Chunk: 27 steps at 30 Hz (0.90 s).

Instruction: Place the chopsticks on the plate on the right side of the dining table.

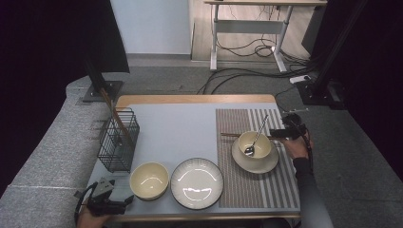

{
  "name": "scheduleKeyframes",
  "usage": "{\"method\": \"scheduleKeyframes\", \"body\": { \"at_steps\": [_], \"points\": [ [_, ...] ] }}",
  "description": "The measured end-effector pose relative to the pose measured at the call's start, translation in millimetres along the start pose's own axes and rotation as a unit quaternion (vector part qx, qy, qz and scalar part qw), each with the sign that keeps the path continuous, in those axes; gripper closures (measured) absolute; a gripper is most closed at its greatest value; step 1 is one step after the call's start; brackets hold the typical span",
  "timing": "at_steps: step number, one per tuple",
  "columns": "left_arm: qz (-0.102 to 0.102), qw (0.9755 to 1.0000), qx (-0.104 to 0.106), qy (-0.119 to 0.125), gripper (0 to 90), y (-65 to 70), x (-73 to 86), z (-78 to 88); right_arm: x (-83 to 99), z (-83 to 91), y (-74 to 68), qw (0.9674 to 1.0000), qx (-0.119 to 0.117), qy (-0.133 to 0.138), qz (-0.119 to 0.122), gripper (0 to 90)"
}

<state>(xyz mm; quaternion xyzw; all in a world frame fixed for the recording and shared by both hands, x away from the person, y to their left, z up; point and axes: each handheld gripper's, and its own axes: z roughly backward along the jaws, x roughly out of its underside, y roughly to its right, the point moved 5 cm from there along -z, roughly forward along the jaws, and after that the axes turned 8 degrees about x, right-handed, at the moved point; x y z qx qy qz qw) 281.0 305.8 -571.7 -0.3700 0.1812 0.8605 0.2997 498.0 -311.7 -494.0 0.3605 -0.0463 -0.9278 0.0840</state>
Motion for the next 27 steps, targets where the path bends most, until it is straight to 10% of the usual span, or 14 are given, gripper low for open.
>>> {"method": "scheduleKeyframes", "body": {
  "at_steps": [6,27],
  "points": [
    [0.0,1.0,0.0,0.0,0.0,0.0,0.0,0.0,1.3,-18.9,-3.1,0.9998,0.015,-0.009,0.001,1.0],
    [0.0,1.0,0.0,0.0,0.0,0.0,0.1,0.1,2.1,-44.2,-12.4,0.9999,0.005,-0.014,0.001,0.8]
  ]
}}
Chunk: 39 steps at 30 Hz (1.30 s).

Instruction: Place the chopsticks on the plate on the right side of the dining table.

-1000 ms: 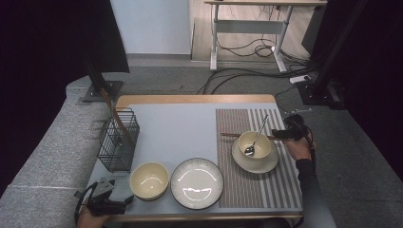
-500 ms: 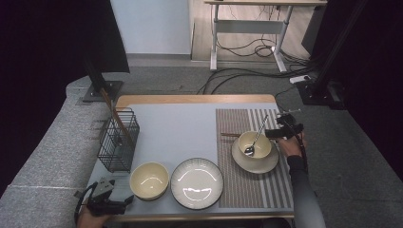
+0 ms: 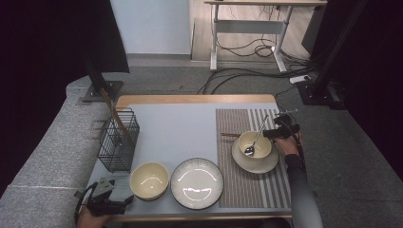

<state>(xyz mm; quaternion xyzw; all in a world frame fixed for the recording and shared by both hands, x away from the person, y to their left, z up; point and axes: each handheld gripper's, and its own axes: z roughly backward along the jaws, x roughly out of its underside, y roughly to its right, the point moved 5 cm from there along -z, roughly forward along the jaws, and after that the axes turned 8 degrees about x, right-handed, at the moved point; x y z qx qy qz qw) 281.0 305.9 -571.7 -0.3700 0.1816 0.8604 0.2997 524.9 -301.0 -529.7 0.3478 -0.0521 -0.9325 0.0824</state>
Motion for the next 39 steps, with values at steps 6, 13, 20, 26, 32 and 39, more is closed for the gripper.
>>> {"method": "scheduleKeyframes", "body": {
  "at_steps": [6,13,20,26,32,39],
  "points": [
    [0.0,1.0,0.0,0.0,0.0,0.0,0.0,0.0,0.4,1.5,-0.8,1.0,-0.008,0.001,0.002,1.7],
    [0.0,1.0,0.0,0.0,0.0,0.0,0.0,0.0,1.5,4.3,0.4,0.9999,-0.01,-0.003,0.007,2.1],
    [0.0,1.0,0.0,0.0,0.0,0.0,0.0,0.0,2.0,5.5,0.2,0.9999,-0.013,-0.002,0.01,3.7],
    [0.0,1.0,0.0,0.0,0.0,0.0,0.0,-0.1,1.3,9.0,1.5,0.9999,-0.012,0.002,0.011,3.3],
    [0.0,1.0,0.0,0.0,0.0,0.1,0.0,0.0,2.2,16.4,4.9,0.9999,-0.009,0.005,0.01,3.3],
    [0.0,1.0,0.0,-0.001,0.0,0.1,-0.1,0.0,14.8,32.2,19.4,0.9999,-0.003,0.008,0.007,4.4]
  ]
}}
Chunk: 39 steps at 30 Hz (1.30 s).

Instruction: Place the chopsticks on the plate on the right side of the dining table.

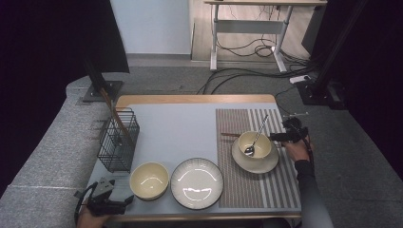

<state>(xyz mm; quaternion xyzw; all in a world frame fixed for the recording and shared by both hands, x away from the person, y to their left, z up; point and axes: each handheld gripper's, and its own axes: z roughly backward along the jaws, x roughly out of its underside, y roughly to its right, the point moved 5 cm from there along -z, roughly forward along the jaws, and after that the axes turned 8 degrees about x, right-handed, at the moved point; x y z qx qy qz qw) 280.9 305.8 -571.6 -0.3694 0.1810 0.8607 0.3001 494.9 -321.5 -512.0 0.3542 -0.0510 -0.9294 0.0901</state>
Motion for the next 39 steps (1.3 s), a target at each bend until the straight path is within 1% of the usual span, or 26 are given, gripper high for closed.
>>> {"method": "scheduleKeyframes", "body": {
  "at_steps": [6,8,11,14,15,18,20,39],
  "points": [
    [0.0,1.0,0.0,0.0,0.0,0.0,-0.1,-0.2,9.9,9.0,7.7,1.0,0.002,0.001,-0.004,5.7],
    [0.0,1.0,0.0,0.0,0.0,0.0,-0.1,-0.2,15.6,11.2,10.3,1.0,0.004,-0.001,0.001,6.0],
    [0.0,1.0,0.0,0.0,0.0,0.0,-0.1,-0.2,20.4,10.4,12.2,0.9999,0.009,-0.004,0.006,6.3],
    [0.0,1.0,0.0,0.0,0.0,0.0,-0.1,-0.2,23.2,8.8,13.6,0.9999,0.012,-0.007,0.007,6.3],
    [0.0,1.0,0.0,0.0,0.0,0.0,-0.1,-0.2,26.0,6.2,15.1,0.9998,0.015,-0.012,0.01,6.4],
    [0.0,1.0,0.0,0.0,0.0,0.0,-0.1,-0.1,28.5,3.3,16.6,0.9996,0.02,-0.016,0.01,6.6],
    [0.0,1.0,0.0,0.0,0.0,0.0,-0.1,-0.1,29.4,2.0,17.6,0.9996,0.023,-0.016,0.006,6.7],
    [0.0,1.0,0.0,0.0,0.0,0.0,-0.1,-0.2,29.9,-5.2,23.9,0.9991,0.038,-0.018,-0.002,8.5]
  ]
}}
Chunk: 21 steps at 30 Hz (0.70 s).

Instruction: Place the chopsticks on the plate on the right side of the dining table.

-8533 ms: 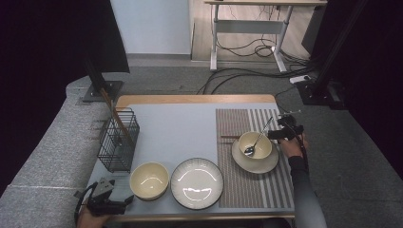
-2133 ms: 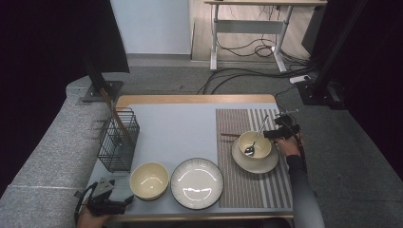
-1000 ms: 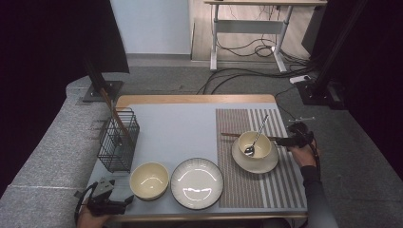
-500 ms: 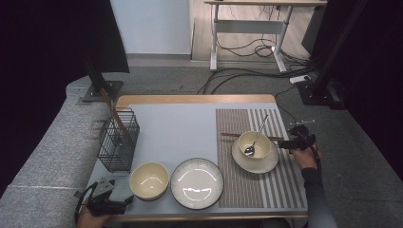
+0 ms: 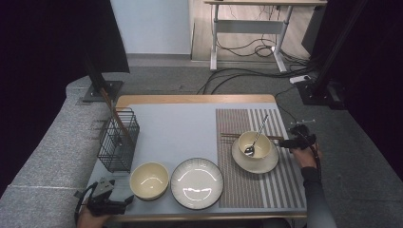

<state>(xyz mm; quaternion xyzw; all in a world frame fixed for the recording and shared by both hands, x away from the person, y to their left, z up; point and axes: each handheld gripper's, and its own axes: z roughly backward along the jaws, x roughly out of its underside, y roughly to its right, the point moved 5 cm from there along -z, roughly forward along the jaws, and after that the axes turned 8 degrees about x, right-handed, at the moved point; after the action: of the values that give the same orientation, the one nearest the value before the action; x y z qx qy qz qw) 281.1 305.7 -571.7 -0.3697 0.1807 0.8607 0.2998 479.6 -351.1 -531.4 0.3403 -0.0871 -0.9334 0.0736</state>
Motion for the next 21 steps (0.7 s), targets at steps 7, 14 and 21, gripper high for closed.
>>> {"method": "scheduleKeyframes", "body": {
  "at_steps": [7,14,21],
  "points": [
    [0.0,1.0,0.0,0.0,0.0,0.0,0.0,0.0,-0.2,-2.0,0.6,1.0,0.001,-0.001,-0.002,8.7],
    [0.0,1.0,0.0,0.0,0.0,0.0,0.0,0.0,-0.2,-2.9,1.9,1.0,0.001,-0.001,-0.004,9.3],
    [0.0,1.0,0.0,0.0,0.0,0.0,0.0,0.0,0.7,2.9,8.3,0.9999,0.004,0.0,-0.012,11.9]
  ]
}}
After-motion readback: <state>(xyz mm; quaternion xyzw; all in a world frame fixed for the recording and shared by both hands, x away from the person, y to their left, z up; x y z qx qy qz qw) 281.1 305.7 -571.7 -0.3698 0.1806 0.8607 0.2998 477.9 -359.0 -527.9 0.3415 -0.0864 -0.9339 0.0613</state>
